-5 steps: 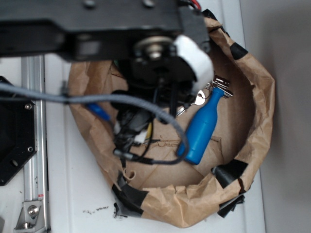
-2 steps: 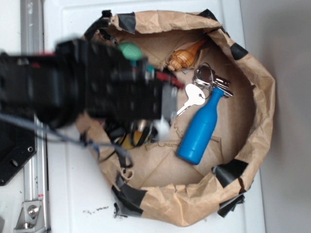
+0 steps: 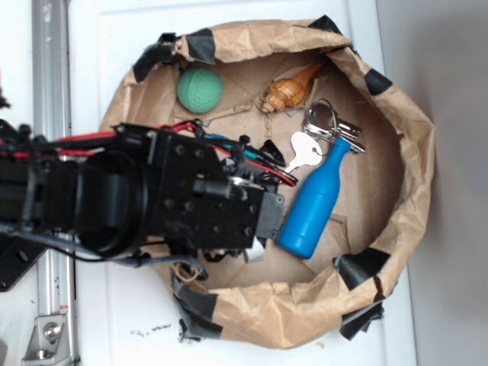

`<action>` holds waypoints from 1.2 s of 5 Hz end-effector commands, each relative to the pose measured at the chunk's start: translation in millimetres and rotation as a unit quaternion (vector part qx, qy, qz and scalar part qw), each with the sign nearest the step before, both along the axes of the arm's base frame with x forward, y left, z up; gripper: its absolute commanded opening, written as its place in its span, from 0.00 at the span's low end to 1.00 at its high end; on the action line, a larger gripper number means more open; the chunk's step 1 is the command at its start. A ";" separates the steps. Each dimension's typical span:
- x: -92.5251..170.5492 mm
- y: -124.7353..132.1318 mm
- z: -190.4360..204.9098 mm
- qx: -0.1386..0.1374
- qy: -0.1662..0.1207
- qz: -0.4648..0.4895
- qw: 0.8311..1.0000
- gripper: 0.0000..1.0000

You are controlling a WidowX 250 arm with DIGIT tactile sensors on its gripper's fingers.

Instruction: Grab the green sponge.

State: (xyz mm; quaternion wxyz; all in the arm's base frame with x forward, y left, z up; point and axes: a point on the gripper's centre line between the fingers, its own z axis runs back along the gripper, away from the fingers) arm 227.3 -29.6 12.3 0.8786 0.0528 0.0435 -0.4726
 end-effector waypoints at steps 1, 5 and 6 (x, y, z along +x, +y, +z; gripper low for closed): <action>21.8 -6.9 27.7 -0.033 -0.051 0.038 0.997 0.00; 31.2 33.8 179.6 -0.068 -0.179 0.396 0.898 0.00; 28.7 36.8 175.8 -0.083 -0.166 0.437 0.880 0.00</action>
